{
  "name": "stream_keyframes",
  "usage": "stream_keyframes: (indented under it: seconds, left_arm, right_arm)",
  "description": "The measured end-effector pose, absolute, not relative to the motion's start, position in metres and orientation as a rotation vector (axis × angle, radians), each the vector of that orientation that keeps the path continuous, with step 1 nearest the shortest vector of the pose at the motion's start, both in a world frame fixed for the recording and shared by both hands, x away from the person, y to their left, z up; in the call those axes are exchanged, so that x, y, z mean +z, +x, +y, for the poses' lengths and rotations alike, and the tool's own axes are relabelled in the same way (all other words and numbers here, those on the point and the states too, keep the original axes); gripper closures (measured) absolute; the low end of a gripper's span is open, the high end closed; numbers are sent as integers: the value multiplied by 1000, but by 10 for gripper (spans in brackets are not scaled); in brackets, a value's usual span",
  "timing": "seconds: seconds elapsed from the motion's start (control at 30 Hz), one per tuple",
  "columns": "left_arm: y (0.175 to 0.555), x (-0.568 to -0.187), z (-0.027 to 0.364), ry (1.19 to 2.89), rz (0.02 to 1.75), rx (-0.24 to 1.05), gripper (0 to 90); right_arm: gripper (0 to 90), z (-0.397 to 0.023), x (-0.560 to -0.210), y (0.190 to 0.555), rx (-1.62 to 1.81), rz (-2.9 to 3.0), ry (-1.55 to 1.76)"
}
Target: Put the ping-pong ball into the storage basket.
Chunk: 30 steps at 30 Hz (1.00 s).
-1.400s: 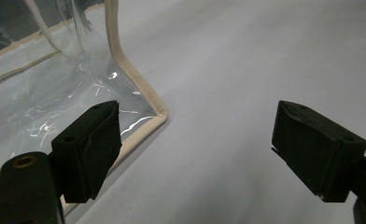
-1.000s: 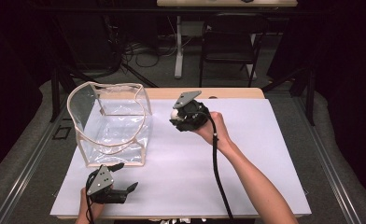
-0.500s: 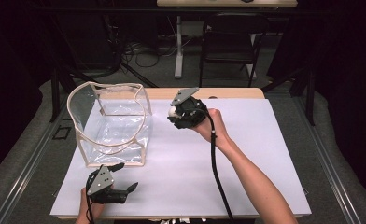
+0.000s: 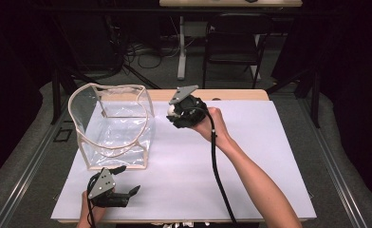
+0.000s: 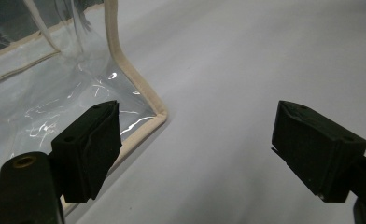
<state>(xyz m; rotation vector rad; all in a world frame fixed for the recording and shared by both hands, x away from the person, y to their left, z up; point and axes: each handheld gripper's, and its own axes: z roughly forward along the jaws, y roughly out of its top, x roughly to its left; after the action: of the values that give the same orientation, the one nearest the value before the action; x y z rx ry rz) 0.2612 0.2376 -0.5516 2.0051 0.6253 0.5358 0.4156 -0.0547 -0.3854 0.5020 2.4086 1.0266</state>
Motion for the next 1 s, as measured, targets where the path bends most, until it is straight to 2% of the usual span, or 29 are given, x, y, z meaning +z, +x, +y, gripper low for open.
stream_keyframes:
  seconds: [1.0]
  left_arm:
    - [261, -551, 238, 2009, 623, 538, 162]
  right_arm:
    - [507, -39, -371, 421, 1027, 2396, 475]
